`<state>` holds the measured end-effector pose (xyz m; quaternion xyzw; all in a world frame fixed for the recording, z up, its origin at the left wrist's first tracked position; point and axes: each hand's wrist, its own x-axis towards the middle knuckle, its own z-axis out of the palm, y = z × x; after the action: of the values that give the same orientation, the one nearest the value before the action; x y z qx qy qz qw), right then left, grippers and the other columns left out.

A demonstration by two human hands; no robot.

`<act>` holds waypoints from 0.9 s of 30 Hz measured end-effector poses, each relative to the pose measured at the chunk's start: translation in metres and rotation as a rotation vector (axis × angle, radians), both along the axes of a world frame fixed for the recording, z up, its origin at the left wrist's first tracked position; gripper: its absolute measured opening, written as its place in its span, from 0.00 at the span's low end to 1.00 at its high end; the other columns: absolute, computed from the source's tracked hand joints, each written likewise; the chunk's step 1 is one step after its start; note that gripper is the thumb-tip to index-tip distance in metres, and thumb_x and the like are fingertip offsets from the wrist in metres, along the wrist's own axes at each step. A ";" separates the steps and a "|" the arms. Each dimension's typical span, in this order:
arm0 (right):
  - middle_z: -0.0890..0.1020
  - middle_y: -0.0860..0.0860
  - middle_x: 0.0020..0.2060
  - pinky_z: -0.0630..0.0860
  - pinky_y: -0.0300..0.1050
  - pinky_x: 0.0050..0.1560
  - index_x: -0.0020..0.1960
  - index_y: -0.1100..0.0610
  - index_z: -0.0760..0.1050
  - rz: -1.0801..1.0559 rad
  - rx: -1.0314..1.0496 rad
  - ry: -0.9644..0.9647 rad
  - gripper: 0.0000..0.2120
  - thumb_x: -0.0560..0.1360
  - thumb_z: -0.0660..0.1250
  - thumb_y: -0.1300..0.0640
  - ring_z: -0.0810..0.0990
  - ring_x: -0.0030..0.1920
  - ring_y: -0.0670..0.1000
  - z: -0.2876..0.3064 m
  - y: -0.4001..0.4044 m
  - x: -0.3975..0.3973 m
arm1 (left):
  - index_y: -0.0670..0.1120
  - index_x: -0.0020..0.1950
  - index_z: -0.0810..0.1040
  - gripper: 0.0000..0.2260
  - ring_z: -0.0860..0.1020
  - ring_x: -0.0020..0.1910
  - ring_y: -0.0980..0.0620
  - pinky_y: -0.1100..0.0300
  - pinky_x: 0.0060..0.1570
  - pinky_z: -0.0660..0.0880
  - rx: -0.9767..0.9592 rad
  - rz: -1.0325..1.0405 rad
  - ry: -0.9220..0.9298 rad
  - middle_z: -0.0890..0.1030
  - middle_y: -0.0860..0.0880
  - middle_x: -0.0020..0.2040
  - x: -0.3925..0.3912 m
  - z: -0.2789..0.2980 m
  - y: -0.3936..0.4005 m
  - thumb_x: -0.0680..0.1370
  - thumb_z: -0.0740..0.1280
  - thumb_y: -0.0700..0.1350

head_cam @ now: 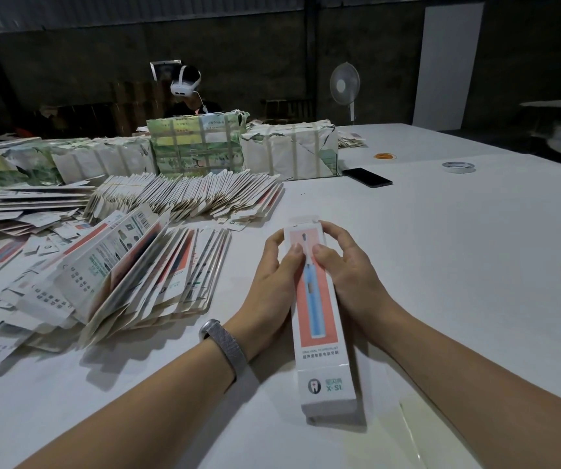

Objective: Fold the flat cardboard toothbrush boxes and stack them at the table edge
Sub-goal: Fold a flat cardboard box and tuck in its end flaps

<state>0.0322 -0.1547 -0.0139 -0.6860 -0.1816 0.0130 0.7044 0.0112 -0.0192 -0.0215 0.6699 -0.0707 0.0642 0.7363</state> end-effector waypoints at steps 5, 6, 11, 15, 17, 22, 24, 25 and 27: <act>0.86 0.52 0.45 0.84 0.55 0.49 0.59 0.43 0.71 0.014 0.003 0.021 0.16 0.72 0.60 0.44 0.87 0.42 0.57 -0.002 -0.002 0.006 | 0.53 0.70 0.67 0.13 0.85 0.36 0.50 0.59 0.36 0.80 0.034 -0.001 -0.008 0.86 0.50 0.40 -0.001 0.000 -0.001 0.85 0.60 0.50; 0.86 0.51 0.44 0.84 0.55 0.49 0.59 0.43 0.71 0.014 0.002 0.024 0.16 0.72 0.60 0.44 0.87 0.42 0.58 -0.002 -0.003 0.006 | 0.53 0.70 0.68 0.13 0.85 0.36 0.51 0.60 0.36 0.80 0.042 -0.002 -0.007 0.86 0.50 0.40 -0.001 -0.001 -0.001 0.85 0.60 0.49; 0.84 0.55 0.49 0.84 0.56 0.50 0.58 0.48 0.70 -0.035 0.026 0.034 0.14 0.73 0.62 0.47 0.86 0.45 0.59 -0.001 0.000 0.005 | 0.52 0.70 0.69 0.13 0.85 0.39 0.50 0.60 0.38 0.80 0.059 -0.029 -0.034 0.86 0.49 0.44 -0.002 -0.001 -0.002 0.85 0.60 0.49; 0.81 0.59 0.53 0.83 0.57 0.51 0.58 0.53 0.71 -0.106 0.052 0.047 0.06 0.81 0.61 0.59 0.85 0.45 0.59 0.000 -0.001 0.004 | 0.54 0.69 0.69 0.17 0.86 0.42 0.48 0.58 0.41 0.81 0.069 -0.066 -0.032 0.86 0.48 0.46 -0.003 -0.001 -0.004 0.81 0.63 0.54; 0.81 0.58 0.53 0.84 0.55 0.49 0.57 0.49 0.70 -0.121 0.070 0.041 0.09 0.82 0.60 0.61 0.85 0.44 0.57 0.000 -0.002 0.003 | 0.54 0.68 0.69 0.19 0.86 0.42 0.48 0.57 0.42 0.81 0.053 -0.081 -0.023 0.86 0.47 0.46 -0.002 -0.002 -0.005 0.78 0.63 0.56; 0.81 0.55 0.57 0.83 0.53 0.51 0.58 0.42 0.66 -0.120 0.122 0.020 0.17 0.81 0.61 0.64 0.85 0.50 0.58 0.004 -0.001 0.003 | 0.62 0.64 0.68 0.16 0.86 0.42 0.47 0.58 0.41 0.81 0.020 -0.088 -0.009 0.87 0.46 0.46 0.000 -0.005 -0.004 0.77 0.64 0.58; 0.81 0.55 0.58 0.83 0.56 0.53 0.59 0.41 0.67 -0.117 0.128 0.025 0.18 0.81 0.61 0.65 0.85 0.51 0.59 0.004 -0.001 0.003 | 0.68 0.61 0.66 0.15 0.86 0.41 0.48 0.58 0.41 0.81 0.020 -0.075 -0.006 0.87 0.47 0.44 0.001 -0.006 -0.003 0.77 0.64 0.58; 0.81 0.56 0.58 0.82 0.57 0.54 0.59 0.42 0.67 -0.117 0.131 0.026 0.18 0.80 0.61 0.65 0.84 0.52 0.60 0.004 -0.001 0.003 | 0.69 0.62 0.65 0.16 0.86 0.41 0.48 0.58 0.41 0.81 0.026 -0.073 -0.004 0.87 0.48 0.44 0.001 -0.006 -0.003 0.77 0.64 0.58; 0.80 0.57 0.58 0.82 0.58 0.54 0.59 0.44 0.68 -0.120 0.133 0.024 0.18 0.80 0.61 0.66 0.84 0.52 0.61 0.005 -0.001 0.003 | 0.66 0.67 0.64 0.20 0.86 0.42 0.48 0.58 0.41 0.81 0.031 -0.077 -0.001 0.87 0.48 0.44 0.002 -0.007 -0.002 0.77 0.64 0.58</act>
<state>0.0351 -0.1558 -0.0093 -0.6472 -0.1320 -0.0330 0.7500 0.0135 -0.0213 -0.0286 0.6778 -0.0976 0.0349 0.7279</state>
